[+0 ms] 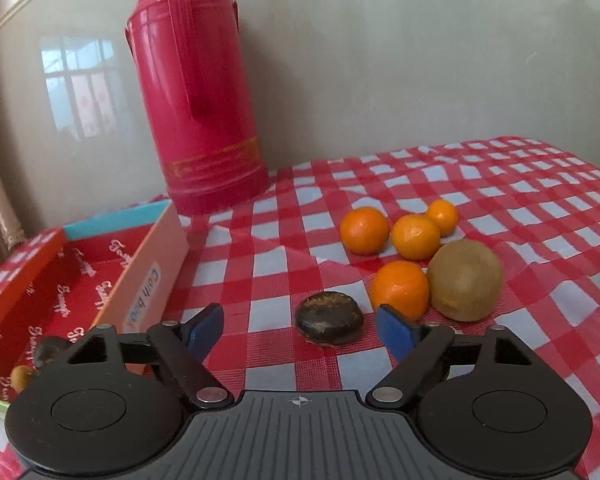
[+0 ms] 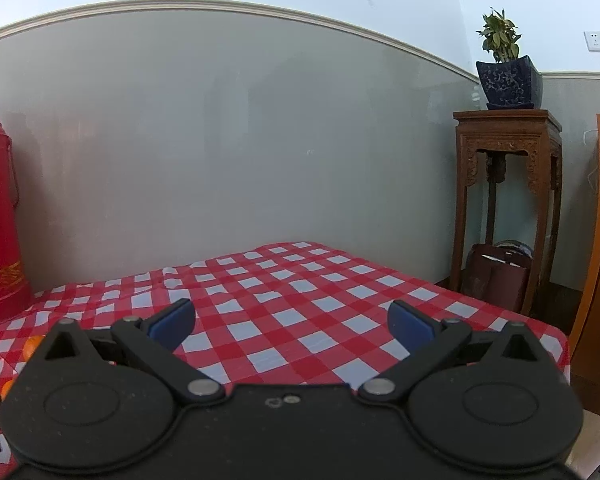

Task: Organize fruits
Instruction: 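Reach the left tool to the dark chestnut and close on it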

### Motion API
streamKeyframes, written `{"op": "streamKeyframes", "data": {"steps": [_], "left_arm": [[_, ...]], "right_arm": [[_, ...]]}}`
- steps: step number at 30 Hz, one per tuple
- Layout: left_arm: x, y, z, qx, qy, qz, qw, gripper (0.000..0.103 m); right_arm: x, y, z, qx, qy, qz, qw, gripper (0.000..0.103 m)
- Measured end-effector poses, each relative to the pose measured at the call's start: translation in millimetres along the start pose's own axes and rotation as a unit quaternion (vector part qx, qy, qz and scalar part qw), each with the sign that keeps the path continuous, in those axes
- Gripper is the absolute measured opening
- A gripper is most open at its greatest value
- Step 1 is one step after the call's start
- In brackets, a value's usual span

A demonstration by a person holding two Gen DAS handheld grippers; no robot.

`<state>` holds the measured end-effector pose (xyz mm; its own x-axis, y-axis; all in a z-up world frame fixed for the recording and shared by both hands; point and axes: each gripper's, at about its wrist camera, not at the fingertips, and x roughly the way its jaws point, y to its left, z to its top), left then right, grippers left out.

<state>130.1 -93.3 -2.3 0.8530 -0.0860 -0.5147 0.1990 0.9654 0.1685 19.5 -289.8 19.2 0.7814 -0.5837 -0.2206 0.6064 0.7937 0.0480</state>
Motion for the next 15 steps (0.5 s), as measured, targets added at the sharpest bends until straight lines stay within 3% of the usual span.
{"op": "streamKeyframes", "data": {"steps": [2, 4, 8, 11, 15], "left_arm": [[5, -1, 0, -0.001, 0.006, -0.001, 1.0, 0.083], [10, -2, 0, -0.001, 0.013, -0.005, 0.9999, 0.076], [18, -3, 1, -0.003, 0.033, -0.022, 0.9992, 0.053], [19, -5, 0, -0.001, 0.032, -0.027, 0.9991, 0.042], [18, -4, 0, -0.004, 0.029, -0.025, 0.9993, 0.041]], "right_arm": [[-1, 0, 0, -0.001, -0.001, 0.006, 1.0, 0.097], [-1, 0, 1, -0.002, -0.002, 0.009, 1.0, 0.097], [0, 0, 1, -0.001, 0.0, 0.012, 1.0, 0.097], [0, -1, 1, 0.001, 0.002, 0.014, 1.0, 0.097], [-1, 0, 1, 0.001, 0.004, 0.018, 1.0, 0.097]]}}
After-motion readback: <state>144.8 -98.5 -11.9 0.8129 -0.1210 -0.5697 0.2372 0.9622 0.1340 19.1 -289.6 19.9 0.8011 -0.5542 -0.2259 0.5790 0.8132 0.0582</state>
